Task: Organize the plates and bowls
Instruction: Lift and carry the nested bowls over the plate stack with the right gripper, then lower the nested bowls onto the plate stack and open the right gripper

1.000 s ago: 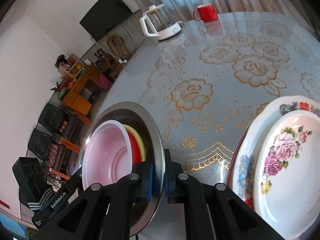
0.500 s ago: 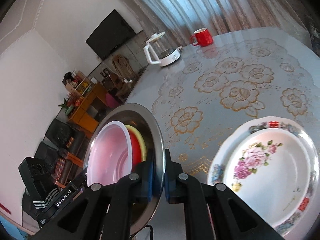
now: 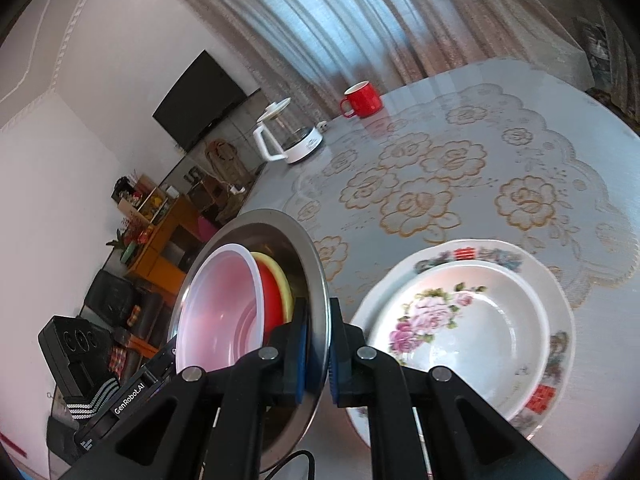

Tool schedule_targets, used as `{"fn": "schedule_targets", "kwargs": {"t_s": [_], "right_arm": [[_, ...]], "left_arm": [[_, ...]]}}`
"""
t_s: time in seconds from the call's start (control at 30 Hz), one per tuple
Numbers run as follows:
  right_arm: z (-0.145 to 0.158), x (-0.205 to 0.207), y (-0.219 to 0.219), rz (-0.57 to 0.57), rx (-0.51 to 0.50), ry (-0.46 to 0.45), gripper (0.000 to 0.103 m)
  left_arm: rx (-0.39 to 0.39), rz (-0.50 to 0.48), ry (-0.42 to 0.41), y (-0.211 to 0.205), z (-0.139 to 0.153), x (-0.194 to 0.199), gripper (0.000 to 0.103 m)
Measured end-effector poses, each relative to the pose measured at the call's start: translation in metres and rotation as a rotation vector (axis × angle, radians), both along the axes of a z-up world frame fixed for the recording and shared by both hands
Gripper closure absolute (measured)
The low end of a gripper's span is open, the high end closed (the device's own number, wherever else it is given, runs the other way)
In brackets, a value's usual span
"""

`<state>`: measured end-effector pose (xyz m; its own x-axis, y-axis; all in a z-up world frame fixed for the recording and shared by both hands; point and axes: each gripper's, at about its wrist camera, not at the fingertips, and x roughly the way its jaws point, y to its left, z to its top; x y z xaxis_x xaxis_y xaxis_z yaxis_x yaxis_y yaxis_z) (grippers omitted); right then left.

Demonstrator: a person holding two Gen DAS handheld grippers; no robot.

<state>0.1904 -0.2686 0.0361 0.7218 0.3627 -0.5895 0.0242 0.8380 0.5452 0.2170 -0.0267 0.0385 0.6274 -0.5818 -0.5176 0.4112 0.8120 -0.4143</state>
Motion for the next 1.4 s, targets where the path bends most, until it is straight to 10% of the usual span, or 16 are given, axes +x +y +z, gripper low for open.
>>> {"fn": "schedule_targets", "kwargs": {"t_s": [1.4], "right_arm": [[-0.081,-0.01,-0.115,-0.211,0.088,0.169,0.094]], "left_arm": [[0.179,-0.149,0.112,-0.129,-0.063,0.024,0.089]]}}
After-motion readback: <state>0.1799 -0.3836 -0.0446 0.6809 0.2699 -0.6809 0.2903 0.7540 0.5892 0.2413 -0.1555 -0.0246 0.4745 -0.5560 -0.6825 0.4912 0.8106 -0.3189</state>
